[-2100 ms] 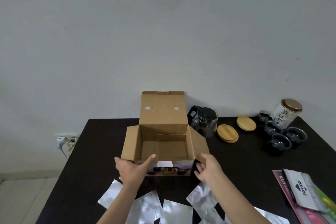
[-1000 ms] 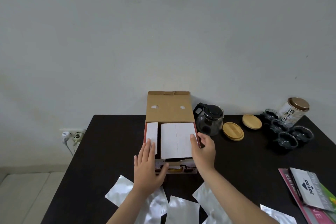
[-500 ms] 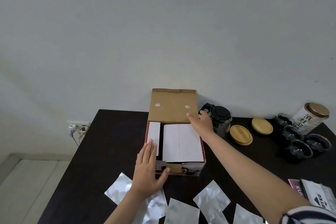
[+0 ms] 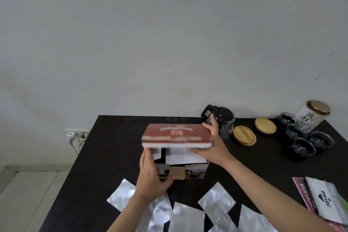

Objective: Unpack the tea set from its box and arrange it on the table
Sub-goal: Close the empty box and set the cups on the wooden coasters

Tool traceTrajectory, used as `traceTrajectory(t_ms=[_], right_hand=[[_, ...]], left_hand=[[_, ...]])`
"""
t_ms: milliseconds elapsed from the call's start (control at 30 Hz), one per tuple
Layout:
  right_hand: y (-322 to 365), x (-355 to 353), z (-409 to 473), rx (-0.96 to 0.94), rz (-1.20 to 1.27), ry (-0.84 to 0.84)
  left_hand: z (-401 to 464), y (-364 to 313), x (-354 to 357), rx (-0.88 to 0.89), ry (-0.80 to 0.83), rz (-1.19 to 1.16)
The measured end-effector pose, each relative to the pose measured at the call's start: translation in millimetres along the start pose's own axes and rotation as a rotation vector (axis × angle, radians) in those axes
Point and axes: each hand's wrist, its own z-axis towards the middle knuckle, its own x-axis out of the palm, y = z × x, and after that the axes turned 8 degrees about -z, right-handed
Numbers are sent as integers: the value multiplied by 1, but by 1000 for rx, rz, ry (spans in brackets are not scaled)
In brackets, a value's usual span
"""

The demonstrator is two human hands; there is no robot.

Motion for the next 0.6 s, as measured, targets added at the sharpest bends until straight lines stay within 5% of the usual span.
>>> traceTrajectory(t_ms=[267,600], right_hand=[[-18,6,-39,-114,-110,34],[-34,23,-58,-180,-262,-79]], left_hand=[[0,-20,-13,-338,-137,-397],[1,-11,-22,-252,-86,-234]])
